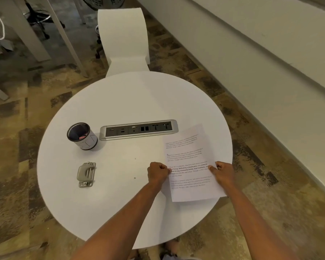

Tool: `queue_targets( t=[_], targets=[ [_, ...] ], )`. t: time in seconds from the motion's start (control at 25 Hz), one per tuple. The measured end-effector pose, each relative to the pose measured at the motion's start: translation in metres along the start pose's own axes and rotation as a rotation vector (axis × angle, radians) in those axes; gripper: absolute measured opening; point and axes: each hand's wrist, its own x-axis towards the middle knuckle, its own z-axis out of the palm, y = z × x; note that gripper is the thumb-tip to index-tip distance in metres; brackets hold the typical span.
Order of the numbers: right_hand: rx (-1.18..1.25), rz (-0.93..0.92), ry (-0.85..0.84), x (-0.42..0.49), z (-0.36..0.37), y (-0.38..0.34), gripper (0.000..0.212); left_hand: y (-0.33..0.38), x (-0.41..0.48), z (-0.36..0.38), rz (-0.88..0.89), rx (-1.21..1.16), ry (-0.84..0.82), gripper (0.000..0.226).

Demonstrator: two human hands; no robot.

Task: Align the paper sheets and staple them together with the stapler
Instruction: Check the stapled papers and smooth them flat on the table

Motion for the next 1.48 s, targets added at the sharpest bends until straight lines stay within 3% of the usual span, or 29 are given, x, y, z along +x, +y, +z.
queue_targets(
  t=[0.2, 0.84, 1.04, 1.2, 1.48],
  targets=[
    [0.001, 0.062, -0.043, 0.005, 0.003, 0.009, 0.007, -0.004, 0.004, 0.009, -0.008, 0.024, 0.027, 0.010],
    [-0.065, 0.071, -0.031, 0.023, -0.009, 0.012, 0.013, -0.002, 0.007, 0.028, 0.048, 0.126, 0.057, 0.005],
    [-0.122, 0.064, 0.147, 0.025, -0.011, 0.007, 0.034, -0.007, 0.008, 0.029, 0.061, 0.205, 0.063, 0.014],
    [-0.095, -0.031, 0.251, 0.024, -0.008, -0.007, 0.026, -0.013, 0.006, 0.021, 0.126, 0.277, 0.043, 0.019],
    [-0.014, -0.290, -0.058, -0.001, 0.061, -0.049, 0.017, -0.044, -0.001, -0.044, 0.267, 0.370, 0.292, 0.012]
  ],
)
